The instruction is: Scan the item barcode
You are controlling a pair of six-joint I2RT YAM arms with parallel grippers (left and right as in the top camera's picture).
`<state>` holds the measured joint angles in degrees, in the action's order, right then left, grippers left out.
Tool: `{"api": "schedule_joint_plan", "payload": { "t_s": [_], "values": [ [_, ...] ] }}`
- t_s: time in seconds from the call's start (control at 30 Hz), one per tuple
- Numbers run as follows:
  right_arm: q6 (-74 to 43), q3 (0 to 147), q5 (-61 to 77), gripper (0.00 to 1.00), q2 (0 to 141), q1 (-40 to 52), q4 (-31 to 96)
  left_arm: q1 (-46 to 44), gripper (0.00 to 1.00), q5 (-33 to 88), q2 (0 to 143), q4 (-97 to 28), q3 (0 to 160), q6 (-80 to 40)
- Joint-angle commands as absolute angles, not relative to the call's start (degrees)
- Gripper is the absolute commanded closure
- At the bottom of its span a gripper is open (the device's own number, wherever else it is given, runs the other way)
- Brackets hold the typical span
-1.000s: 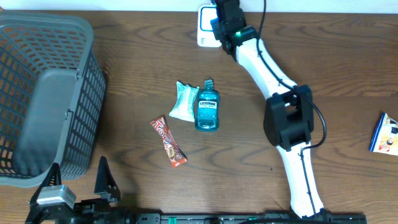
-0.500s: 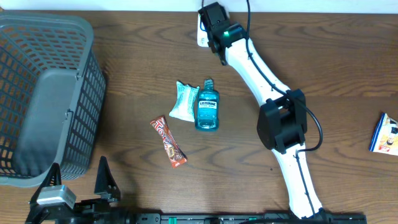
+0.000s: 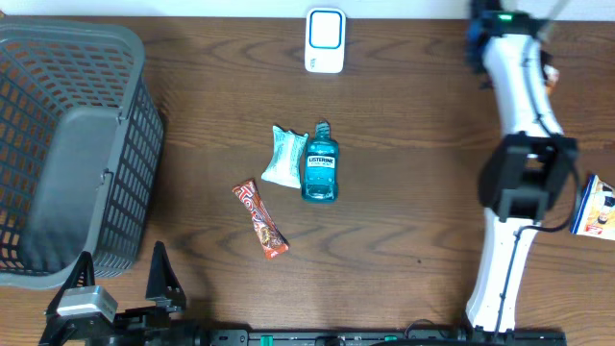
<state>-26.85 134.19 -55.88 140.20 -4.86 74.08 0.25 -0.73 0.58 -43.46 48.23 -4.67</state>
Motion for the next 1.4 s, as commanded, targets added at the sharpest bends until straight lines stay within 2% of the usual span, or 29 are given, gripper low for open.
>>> {"api": "schedule_joint_plan", "payload": {
  "t_s": [0.0,0.3,0.37,0.4,0.43,0.47,0.5,0.6,0.67,0.9,1.13,1.2,1.37],
  "values": [
    [-29.7,132.5,-50.6,0.99,138.0,-13.0,74.0,0.1,0.02,-0.7,0.2,-43.2,47.8,-4.6],
    [-29.7,131.1,-28.7,0.99,138.0,-29.8,73.7,0.1,0.02,-0.7,0.2,-43.2,47.1,-4.6],
    [-29.7,131.1,-25.1,0.92,138.0,-32.2,73.7,0.1,0.02,-0.7,0.2,-43.2,47.1,-4.6],
    [-29.5,131.1,-22.9,0.85,137.9,-33.8,74.1,0.1,0.02,-0.7,0.2,-43.2,47.1,-4.6],
    [-29.5,131.1,-22.2,0.54,137.9,-34.7,74.5,0.1,0.02,-0.7,0.2,-43.2,47.1,-4.6],
    [-29.5,131.1,-22.0,0.36,137.8,-35.4,75.0,0.1,0.02,-0.7,0.2,-43.2,47.1,-4.6],
    [-29.5,131.1,-21.9,0.25,137.8,-36.0,75.5,0.1,0.02,-0.7,0.2,-43.2,47.1,-4.6],
    [-29.5,131.1,-18.6,0.08,136.2,-36.6,76.3,0.1,0.02,-0.7,0.2,-43.2,47.1,-4.6],
    [-29.5,131.1,-13.0,0.06,133.3,-36.3,76.3,0.1,0.02,-0.7,0.2,-43.2,47.1,-4.6],
    [-29.5,131.1,9.3,0.08,121.5,-30.5,77.2,0.1,0.02,-0.6,0.2,-43.0,47.1,-4.6],
    [-27.9,131.0,12.6,0.05,118.6,-9.9,81.3,0.1,0.02,-0.6,0.2,-42.8,47.1,-4.6],
    [-26.2,131.0,11.4,0.01,119.9,-1.9,82.1,0.1,0.02,-0.6,0.2,-42.8,47.1,-4.6],
    [-24.5,131.0,7.5,0.01,125.8,13.3,82.8,0.1,0.02,-0.6,0.2,-42.6,47.1,-4.6]
  ]
}}
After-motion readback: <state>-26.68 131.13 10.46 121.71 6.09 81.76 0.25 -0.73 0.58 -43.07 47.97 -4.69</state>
